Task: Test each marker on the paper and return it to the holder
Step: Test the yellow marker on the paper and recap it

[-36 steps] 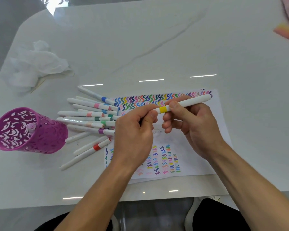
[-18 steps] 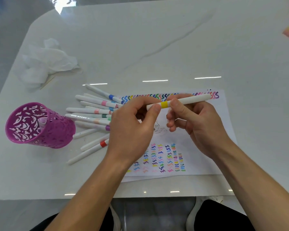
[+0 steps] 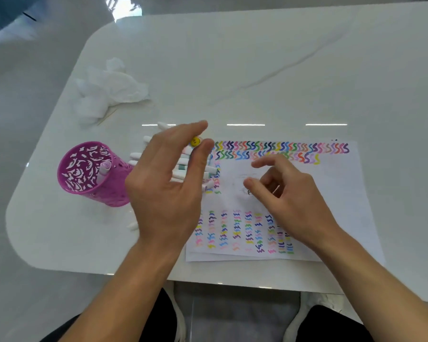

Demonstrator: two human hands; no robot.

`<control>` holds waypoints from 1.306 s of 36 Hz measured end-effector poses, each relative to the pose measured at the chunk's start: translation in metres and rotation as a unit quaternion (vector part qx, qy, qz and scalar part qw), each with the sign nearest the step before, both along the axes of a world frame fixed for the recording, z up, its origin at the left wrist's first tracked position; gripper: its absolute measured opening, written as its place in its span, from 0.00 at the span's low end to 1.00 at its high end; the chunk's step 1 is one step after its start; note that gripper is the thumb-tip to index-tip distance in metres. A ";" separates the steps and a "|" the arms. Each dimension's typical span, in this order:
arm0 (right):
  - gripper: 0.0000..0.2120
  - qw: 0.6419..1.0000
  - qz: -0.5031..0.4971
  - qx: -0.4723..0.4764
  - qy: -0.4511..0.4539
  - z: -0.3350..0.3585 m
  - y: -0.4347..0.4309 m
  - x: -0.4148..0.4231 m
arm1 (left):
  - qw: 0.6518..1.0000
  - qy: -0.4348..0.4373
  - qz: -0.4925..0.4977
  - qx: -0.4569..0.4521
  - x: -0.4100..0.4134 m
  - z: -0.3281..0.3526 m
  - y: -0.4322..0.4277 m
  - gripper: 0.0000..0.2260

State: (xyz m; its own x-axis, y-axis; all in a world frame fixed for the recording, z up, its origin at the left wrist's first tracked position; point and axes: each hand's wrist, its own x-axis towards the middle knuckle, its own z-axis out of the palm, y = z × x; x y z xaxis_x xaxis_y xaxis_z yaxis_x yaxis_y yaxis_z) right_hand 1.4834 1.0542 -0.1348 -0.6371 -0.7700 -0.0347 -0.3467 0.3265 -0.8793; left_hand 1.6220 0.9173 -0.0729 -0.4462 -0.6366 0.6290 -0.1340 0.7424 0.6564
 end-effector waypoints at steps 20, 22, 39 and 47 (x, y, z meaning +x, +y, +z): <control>0.07 0.992 0.058 0.058 0.097 -0.007 -0.005 0.003 | 0.978 -0.039 0.148 -0.143 0.040 0.005 -0.029 0.13; 0.07 0.989 0.065 0.063 0.113 -0.007 -0.006 0.003 | 0.979 -0.052 0.159 -0.120 0.042 0.006 -0.031 0.13; 0.07 0.992 0.057 0.065 0.091 -0.010 -0.009 0.001 | 0.958 -0.200 0.205 0.028 0.062 0.000 -0.043 0.11; 0.07 0.993 0.056 0.062 0.078 -0.010 -0.009 0.000 | 0.964 -0.196 0.178 -0.038 0.057 0.000 -0.040 0.14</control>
